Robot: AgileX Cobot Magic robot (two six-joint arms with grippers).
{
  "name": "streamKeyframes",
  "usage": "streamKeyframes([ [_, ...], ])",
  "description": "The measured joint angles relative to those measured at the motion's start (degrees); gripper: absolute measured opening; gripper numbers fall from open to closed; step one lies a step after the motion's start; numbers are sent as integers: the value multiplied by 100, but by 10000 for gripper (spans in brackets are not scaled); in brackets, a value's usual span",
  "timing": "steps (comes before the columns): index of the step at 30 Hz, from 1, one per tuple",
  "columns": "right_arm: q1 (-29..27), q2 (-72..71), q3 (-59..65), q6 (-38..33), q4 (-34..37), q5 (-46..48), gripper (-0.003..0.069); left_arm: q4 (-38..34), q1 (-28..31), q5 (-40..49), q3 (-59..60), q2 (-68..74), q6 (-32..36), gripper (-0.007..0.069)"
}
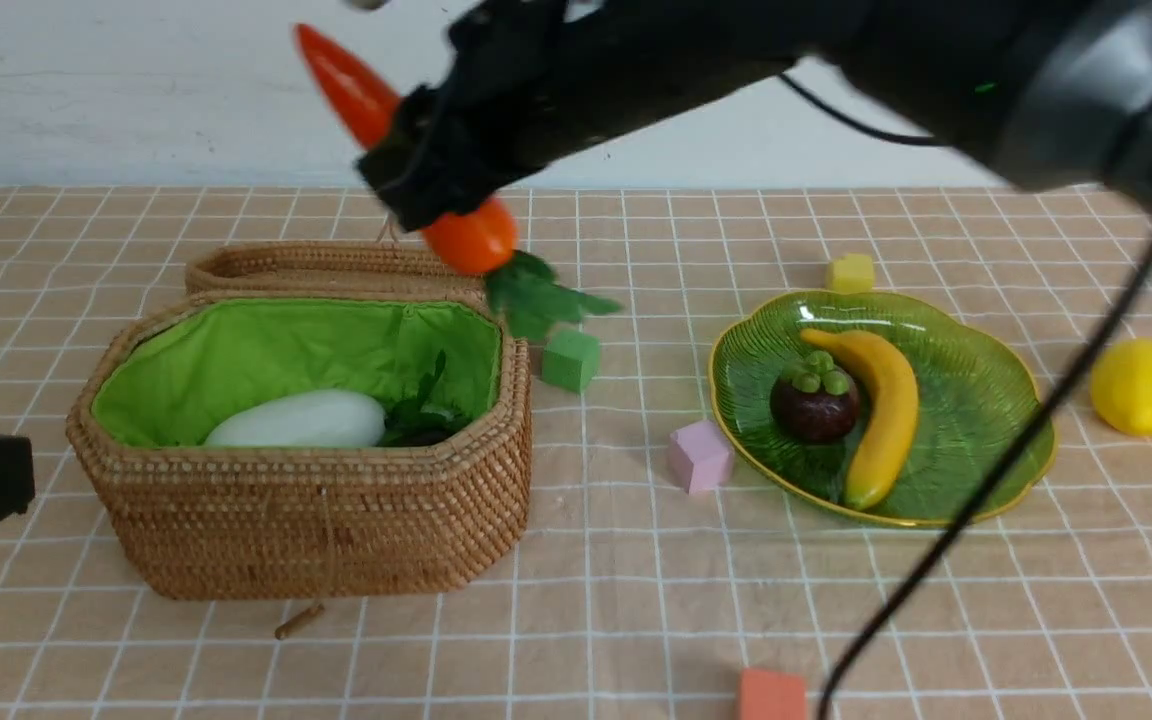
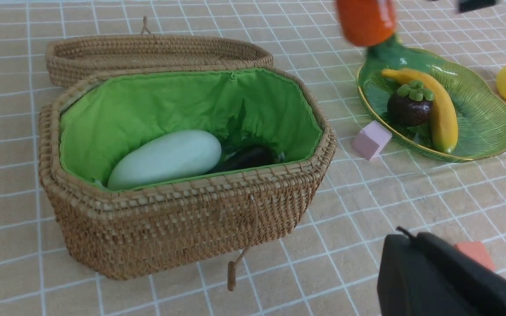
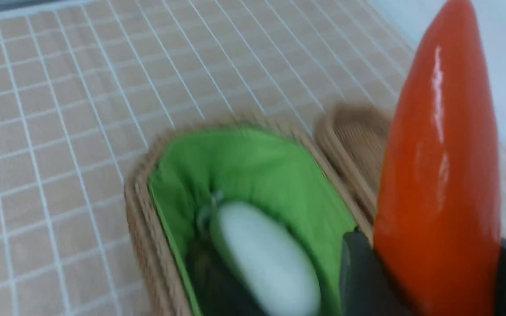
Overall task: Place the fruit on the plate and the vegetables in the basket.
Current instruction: Use the right arm to grab a carrot and put it into the left basket, then use the right arm to grab a lemon and put it into the right plate
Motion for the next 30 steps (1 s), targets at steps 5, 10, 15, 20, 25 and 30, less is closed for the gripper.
streamKeyframes([
  [5,314,939,-641,-717,76,-481,367,0,0,0,0,0,-13,-9],
  [10,410,1243,-690,-820,-269,-504,627,0,0,0,0,0,-13,-9],
  [15,410,940,-715,-449,-696,314,668,0,0,-109,0,0,94,-8],
  [20,279,-142,-743,1569,-2129,1901,518,-276,0,-601,0,0,717,-6],
  [25,-769,-802,-790,3194,-4113,3348,190,-1401,0,-1244,0,0,1994,-5],
  [30,-2399,-939,-395,4428,-4162,3430,50,-2333,0,-1314,0,0,2820,-4],
])
